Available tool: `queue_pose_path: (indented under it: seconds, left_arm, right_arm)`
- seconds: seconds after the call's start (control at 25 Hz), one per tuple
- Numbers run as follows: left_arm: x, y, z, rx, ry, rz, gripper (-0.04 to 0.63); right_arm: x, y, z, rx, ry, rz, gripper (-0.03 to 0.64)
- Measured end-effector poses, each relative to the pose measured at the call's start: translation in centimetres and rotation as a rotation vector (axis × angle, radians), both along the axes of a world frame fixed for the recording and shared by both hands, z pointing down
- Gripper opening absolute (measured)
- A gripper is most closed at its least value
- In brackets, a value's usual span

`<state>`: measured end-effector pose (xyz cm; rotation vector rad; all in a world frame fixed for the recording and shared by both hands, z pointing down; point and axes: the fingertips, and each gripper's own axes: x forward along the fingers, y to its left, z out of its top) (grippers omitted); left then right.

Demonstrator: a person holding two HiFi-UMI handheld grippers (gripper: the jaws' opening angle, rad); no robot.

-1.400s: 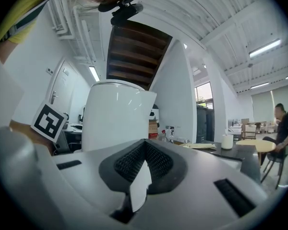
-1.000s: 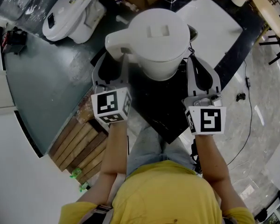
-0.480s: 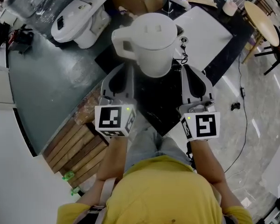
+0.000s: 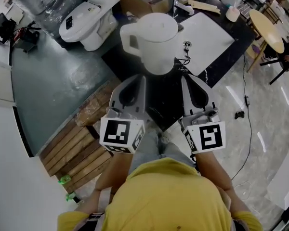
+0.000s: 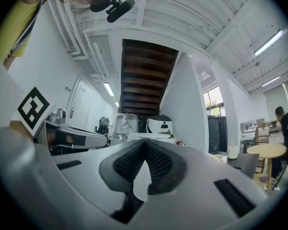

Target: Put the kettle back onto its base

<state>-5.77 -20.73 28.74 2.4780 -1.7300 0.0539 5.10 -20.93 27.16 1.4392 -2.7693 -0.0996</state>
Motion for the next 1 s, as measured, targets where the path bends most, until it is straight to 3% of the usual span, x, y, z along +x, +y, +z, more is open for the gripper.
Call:
queue_pose_path:
  seconds: [0.56,1.0]
  left_arm:
    - [2.7,6.6,-1.6,-0.015,0.020,0.085,0.009]
    - [2.4,6.9,-1.3,-0.039,0.019,0.142,0.009]
  right_arm:
    - [-1.5,7.7,-1.9,-0.053,-0.018,-0.080,0.009]
    - [-2.8,8.3,-1.5,-0.058,-0.008,-0.048,0.009]
